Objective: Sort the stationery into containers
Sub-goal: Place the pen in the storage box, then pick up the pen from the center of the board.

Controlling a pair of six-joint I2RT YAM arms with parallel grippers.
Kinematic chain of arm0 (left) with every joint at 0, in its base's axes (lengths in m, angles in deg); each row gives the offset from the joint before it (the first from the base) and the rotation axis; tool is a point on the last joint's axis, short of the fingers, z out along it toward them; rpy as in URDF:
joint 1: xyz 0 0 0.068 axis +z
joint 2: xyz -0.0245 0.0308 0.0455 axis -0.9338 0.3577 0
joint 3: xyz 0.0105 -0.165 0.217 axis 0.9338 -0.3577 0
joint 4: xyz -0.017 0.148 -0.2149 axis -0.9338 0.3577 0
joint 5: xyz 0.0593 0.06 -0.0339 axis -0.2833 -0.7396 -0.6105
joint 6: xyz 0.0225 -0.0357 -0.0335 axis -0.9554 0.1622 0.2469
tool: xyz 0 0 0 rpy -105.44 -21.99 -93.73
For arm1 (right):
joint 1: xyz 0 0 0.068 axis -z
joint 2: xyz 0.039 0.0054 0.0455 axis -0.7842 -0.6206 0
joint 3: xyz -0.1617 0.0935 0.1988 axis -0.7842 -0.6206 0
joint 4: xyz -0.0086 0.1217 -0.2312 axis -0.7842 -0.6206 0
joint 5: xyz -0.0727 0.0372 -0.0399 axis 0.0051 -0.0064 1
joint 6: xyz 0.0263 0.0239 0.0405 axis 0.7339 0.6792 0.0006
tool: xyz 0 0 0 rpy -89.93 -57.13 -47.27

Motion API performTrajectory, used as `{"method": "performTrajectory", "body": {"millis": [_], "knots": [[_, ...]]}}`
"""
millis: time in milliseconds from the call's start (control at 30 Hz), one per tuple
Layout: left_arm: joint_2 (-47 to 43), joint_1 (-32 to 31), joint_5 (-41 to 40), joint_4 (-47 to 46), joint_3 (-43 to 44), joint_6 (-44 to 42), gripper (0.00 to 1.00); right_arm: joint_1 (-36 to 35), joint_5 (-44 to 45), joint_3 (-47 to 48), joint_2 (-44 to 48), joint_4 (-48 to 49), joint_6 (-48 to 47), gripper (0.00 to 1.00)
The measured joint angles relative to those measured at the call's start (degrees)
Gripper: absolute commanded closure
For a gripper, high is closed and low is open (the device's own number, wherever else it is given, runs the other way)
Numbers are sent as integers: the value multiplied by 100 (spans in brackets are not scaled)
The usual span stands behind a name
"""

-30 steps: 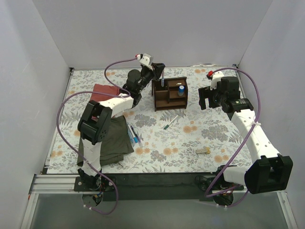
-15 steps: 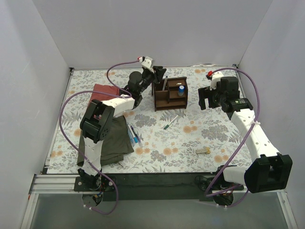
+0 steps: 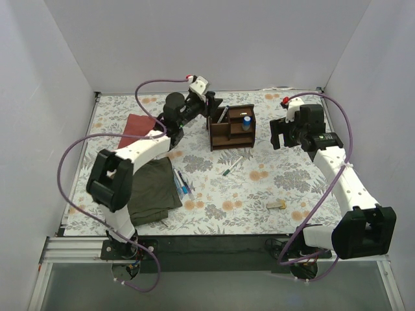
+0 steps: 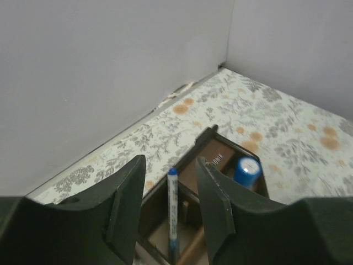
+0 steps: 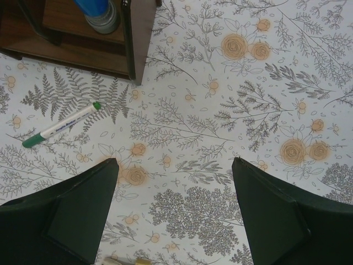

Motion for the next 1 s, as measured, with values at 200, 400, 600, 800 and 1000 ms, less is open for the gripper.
{"method": "performTrajectory", "body": {"millis": [200, 400, 600, 800, 1000], "knots": [[-2120, -46, 1084, 1847, -428, -549, 60, 116, 39, -269, 260, 20, 120, 9], [-2277, -752, 1368, 3051, -332, -903, 58, 236, 66, -413, 341, -2, 328, 10], [-782, -1532, 979, 4481, 330, -1167, 59, 424, 22, -407, 341, -7, 280, 9], [256, -1801, 660, 5713, 1408, -1268, 61, 612, -142, -339, 315, -118, 63, 8], [782, -1853, 304, 6089, 2262, -1270, 61, 802, -317, -315, 302, -269, 26, 7]]}}
